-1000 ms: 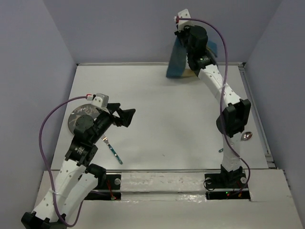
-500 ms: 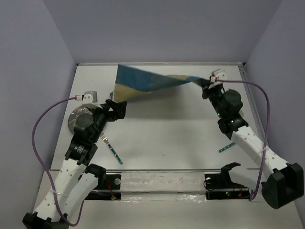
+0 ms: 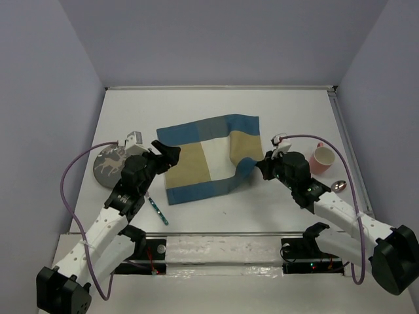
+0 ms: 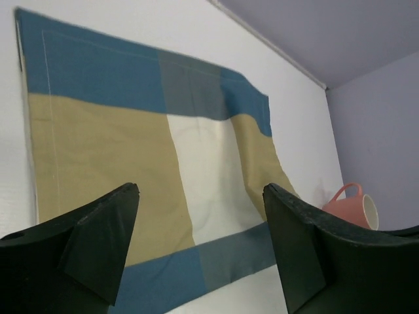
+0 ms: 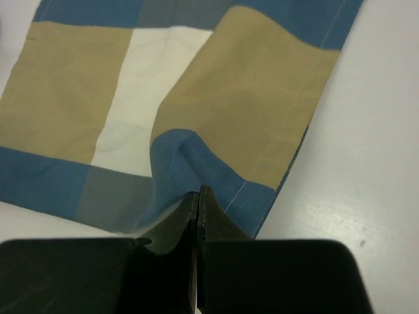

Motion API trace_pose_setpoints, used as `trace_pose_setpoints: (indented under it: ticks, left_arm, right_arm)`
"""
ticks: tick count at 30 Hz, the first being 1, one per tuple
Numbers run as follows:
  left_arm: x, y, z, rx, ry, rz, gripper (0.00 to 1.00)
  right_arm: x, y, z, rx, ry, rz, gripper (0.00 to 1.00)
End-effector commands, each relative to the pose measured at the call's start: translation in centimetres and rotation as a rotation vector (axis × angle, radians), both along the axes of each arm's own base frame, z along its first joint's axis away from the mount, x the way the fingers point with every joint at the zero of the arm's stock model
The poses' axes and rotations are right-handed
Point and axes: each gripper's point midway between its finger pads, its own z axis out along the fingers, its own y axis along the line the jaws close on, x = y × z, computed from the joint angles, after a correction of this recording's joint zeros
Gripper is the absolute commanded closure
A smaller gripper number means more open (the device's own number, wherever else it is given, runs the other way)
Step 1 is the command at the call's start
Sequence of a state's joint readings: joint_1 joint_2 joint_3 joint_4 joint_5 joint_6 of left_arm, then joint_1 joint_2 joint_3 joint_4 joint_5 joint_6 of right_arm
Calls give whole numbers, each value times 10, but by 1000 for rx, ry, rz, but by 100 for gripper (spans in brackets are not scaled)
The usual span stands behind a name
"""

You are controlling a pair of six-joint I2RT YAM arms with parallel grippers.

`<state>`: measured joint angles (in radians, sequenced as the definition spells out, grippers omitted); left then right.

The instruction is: Set the dinner table for one person

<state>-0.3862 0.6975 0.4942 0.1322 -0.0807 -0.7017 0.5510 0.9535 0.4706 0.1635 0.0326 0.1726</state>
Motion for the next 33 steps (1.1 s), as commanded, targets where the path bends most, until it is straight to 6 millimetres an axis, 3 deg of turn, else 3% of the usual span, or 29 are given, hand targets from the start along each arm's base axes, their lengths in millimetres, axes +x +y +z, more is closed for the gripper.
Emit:
trace_pose_setpoints:
  ticks: [1, 3, 6, 7, 8, 11, 16, 18, 23, 24, 28, 32, 33]
  left_arm:
    - [-7, -9, -21, -43, 32, 11, 18]
    - [-15, -2, -40, -4, 79, 40, 21]
    - [-26, 7, -63, 30, 145, 61, 24]
    - [-30, 8, -66, 32, 151, 60, 25]
    - [-36, 12, -77, 55, 187, 62, 25]
    - [-39, 19, -82, 99, 199, 78, 27]
    - [-26, 26, -64, 148, 159, 126, 27]
    - [-19, 29, -65, 178, 156, 148, 27]
    - [-6, 25, -94, 273, 234, 137, 25]
    - [-6, 24, -97, 275, 238, 134, 26]
    - [-1, 28, -105, 291, 243, 166, 28]
    - [17, 31, -107, 335, 233, 214, 31]
    - [23, 31, -112, 360, 255, 222, 32]
  right_arm:
    - [-9, -6, -10, 82, 158, -105, 100]
    - [-17, -17, -24, 64, 230, -169, 91]
    - [-25, -28, -21, 77, 239, -221, 65]
    - [-27, -32, -20, 82, 244, -242, 47]
    - [-27, -33, -10, 101, 225, -244, 42]
    - [-31, -35, 3, 106, 207, -233, 32]
    - [-26, -44, 36, 86, 130, -256, 25]
    - [-20, -43, 35, 74, 134, -269, 25]
    - [10, -31, -12, 17, 240, -333, 28]
    - [15, -30, -30, -15, 283, -353, 29]
    - [34, -47, -52, -80, 321, -503, 30]
    - [50, -53, -83, -92, 406, -553, 32]
    - [58, -58, -80, -90, 397, -586, 35]
